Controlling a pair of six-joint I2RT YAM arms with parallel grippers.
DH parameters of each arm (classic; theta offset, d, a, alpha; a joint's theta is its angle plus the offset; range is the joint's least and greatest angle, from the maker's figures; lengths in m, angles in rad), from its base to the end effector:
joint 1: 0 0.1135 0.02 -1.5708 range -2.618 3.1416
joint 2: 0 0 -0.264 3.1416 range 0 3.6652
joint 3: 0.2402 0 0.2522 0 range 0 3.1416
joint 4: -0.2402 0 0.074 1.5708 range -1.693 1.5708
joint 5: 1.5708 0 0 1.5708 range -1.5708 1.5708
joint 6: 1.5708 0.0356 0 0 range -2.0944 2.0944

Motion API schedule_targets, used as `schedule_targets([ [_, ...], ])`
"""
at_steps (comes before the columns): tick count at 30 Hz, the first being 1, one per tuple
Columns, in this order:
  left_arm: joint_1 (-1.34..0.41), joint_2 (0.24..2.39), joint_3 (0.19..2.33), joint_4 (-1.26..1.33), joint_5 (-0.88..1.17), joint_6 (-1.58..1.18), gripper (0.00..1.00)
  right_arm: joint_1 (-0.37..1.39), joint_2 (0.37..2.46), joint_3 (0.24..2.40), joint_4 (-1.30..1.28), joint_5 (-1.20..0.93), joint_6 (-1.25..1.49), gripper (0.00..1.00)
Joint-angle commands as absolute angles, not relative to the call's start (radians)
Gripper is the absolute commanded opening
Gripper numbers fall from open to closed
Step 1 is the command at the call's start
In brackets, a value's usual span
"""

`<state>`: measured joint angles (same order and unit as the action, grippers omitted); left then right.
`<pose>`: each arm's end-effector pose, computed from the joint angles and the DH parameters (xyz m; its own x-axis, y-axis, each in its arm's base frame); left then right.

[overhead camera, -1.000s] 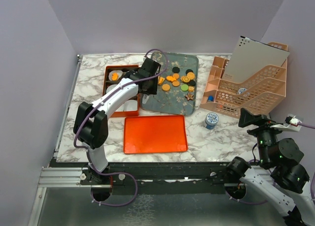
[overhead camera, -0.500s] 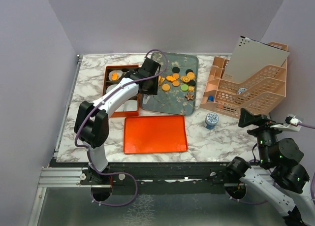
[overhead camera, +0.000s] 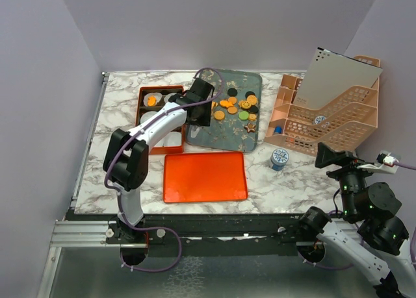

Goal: Pack the cookies

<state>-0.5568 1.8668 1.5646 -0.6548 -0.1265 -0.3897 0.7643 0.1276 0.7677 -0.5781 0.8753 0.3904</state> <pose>0.3519 -0.2138 0.2610 -0.8177 0.0651 -0.5720 0.1642 0.9787 -0.1234 0.0300 -0.0091 0.3475 0.0831 0.4175 -0.9049 0.0844 0.9018 0.4238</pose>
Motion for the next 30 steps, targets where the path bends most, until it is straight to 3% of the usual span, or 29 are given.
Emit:
schedule_targets([
  [1,-0.558,1.894,1.616,-0.621,-0.137,-0.398,0.4,0.766,0.117,0.767,-0.594,0.903,0.372,0.92],
  [6,-0.558,1.915,1.626,-0.623,-0.137,-0.396,0.31,0.766,0.117,0.767,-0.595,0.903,0.373,0.92],
  [14,-0.557,1.851,1.611,-0.637,-0.165,-0.383,0.0,0.765,0.115,0.767,-0.593,0.904,0.373,0.92],
  [30,-0.507,1.676,1.454,-0.658,-0.111,-0.385,0.0,0.765,0.117,0.767,-0.593,0.904,0.372,0.92],
])
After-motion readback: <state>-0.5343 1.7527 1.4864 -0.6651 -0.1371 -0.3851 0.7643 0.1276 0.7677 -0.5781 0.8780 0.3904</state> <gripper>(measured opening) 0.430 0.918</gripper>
